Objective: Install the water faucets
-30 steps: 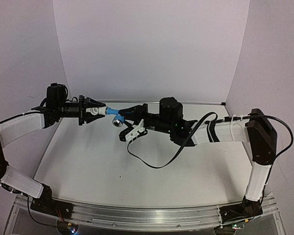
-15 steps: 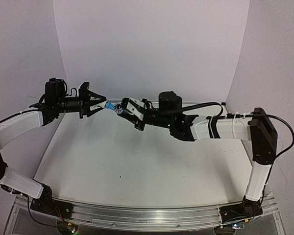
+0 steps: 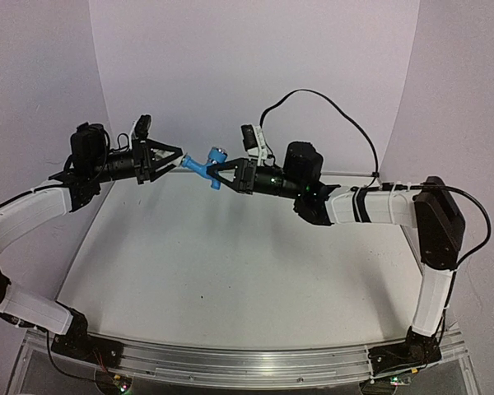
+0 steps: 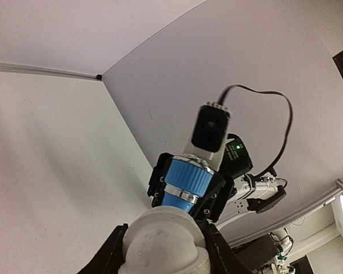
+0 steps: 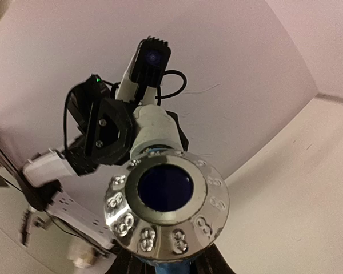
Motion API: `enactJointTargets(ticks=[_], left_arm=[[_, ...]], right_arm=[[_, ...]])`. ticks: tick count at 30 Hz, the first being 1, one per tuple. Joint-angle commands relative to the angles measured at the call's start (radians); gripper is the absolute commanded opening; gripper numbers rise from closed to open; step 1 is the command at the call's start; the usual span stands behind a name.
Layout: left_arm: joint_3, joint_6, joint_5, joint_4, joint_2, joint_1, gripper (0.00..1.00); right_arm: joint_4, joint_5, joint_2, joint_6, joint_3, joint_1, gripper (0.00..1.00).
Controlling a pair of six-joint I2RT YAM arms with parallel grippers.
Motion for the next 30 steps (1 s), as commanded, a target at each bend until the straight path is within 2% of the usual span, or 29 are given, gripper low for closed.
enactJointTargets(ticks=[1,2,5,7,9,11,14,15,16,19,22,25,26,28,30], left_arm=[[-0.044,0.053,-0.035,0.225,-0.065,0.013,0.00],[-0.052,0.038,-0.048,0.240,-0.070,0.011,0.00],[-0.062,0.031,-0.072,0.246,-0.067,0.013,0.00],[-0.072,0.023,-0.086,0.249,-0.064,0.011,0.00],[-0.080,0.007,-0.102,0.252,-0.060,0.012,0.00],[-0.090,-0.020,-0.137,0.252,-0.059,0.012,0.00],[-0.108,-0.088,-0.223,0.252,-0.066,0.014,0.00],[-0.109,-0.102,-0.242,0.252,-0.066,0.014,0.00],[-0.107,-0.134,-0.273,0.252,-0.063,0.015,0.00],[-0.086,-0.206,-0.290,0.249,-0.045,0.017,0.00],[-0.065,-0.293,-0.286,0.227,-0.020,0.025,0.00],[-0.017,-0.378,-0.249,0.151,0.023,0.037,0.00],[0.004,-0.409,-0.220,0.116,0.046,0.040,0.00],[0.013,-0.460,-0.185,0.104,0.064,0.040,0.00],[0.014,-0.546,-0.141,0.098,0.079,0.042,0.00]], right_arm=[[0.208,0.013,0.066,0.692,0.038,-0.072,0.00],[0.348,0.004,0.099,0.846,0.033,-0.081,0.00],[0.581,0.019,0.202,1.168,0.057,-0.088,0.00],[0.676,0.036,0.244,1.258,0.081,-0.091,0.00],[0.697,0.049,0.258,1.281,0.076,-0.096,0.00],[0.689,0.064,0.237,1.252,0.036,-0.103,0.08],[0.663,0.077,0.202,1.181,-0.048,-0.118,0.37],[0.660,0.076,0.196,1.162,-0.066,-0.119,0.42],[0.651,0.073,0.182,1.121,-0.100,-0.123,0.53],[0.647,0.072,0.154,1.012,-0.189,-0.128,0.68],[0.649,0.046,0.120,0.904,-0.253,-0.129,0.76],[0.590,-0.012,0.055,0.655,-0.290,-0.129,0.80],[0.507,-0.013,0.012,0.472,-0.304,-0.128,0.81],[0.306,0.002,-0.048,0.251,-0.302,-0.126,0.81],[0.067,0.059,-0.127,-0.109,-0.267,-0.114,0.81]])
